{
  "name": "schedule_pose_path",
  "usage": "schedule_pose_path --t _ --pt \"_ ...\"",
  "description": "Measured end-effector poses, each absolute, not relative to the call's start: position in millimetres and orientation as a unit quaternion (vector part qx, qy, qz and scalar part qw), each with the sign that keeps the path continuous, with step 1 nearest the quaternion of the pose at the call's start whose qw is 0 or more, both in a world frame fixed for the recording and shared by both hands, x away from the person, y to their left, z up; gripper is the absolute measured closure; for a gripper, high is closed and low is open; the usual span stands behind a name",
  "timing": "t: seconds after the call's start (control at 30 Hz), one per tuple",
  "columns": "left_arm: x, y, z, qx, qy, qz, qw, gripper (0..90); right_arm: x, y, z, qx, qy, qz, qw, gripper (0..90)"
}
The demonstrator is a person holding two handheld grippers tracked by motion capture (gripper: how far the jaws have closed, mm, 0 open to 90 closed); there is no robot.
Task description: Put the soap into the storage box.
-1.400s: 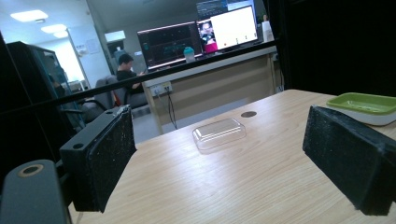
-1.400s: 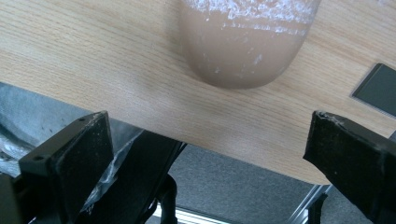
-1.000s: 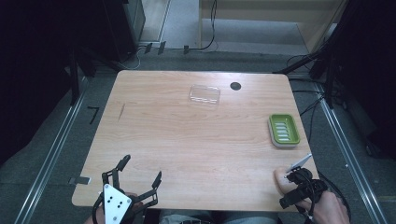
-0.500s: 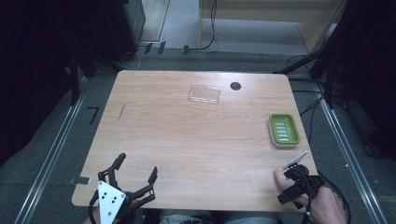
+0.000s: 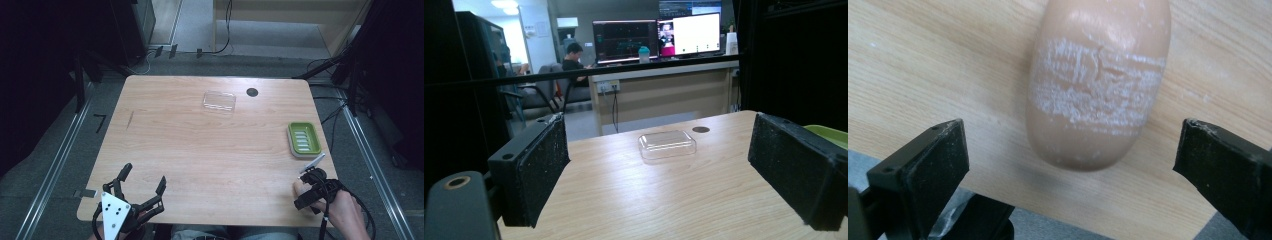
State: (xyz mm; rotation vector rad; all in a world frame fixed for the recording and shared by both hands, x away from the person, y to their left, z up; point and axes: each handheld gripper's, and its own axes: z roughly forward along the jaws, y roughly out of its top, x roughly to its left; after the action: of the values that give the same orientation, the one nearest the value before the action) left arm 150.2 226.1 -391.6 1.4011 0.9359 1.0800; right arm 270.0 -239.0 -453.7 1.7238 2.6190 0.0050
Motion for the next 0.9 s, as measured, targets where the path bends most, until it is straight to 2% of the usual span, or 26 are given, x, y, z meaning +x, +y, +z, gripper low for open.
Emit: schedule_pose_path --t 0.67,0.9 --pt "150 226 -392 0.592 0.388 0.452 0.543 9.9 300 -238 -471 0.557 0.83 -0.014 -0.006 1.4" --pt "150 226 -392 0.593 0.386 0.452 0.543 9.9 301 -238 -476 0.558 0.83 -0.019 -0.005 10.3"
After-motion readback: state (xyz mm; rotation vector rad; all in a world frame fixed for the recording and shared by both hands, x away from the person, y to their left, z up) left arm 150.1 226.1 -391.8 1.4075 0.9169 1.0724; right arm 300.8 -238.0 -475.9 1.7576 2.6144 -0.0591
